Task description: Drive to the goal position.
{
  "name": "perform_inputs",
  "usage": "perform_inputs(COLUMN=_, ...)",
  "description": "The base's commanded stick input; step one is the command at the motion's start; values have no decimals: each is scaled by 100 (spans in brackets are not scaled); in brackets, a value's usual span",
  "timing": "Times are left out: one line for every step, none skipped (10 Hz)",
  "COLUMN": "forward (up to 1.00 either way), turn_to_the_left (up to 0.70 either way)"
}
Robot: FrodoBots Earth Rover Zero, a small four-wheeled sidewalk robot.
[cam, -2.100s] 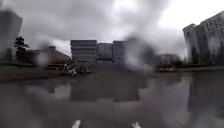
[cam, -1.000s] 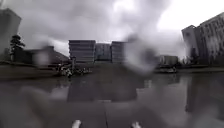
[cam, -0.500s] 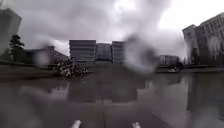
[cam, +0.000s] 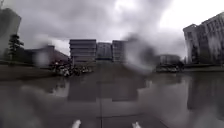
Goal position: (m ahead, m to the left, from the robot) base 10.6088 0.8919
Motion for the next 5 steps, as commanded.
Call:
perform_inputs(forward=70, turn_to_the_left=0)
perform_inputs(forward=70, turn_to_the_left=0)
perform_inputs(forward=70, turn_to_the_left=0)
perform_inputs(forward=70, turn_to_the_left=0)
perform_inputs(forward=70, turn_to_the_left=0)
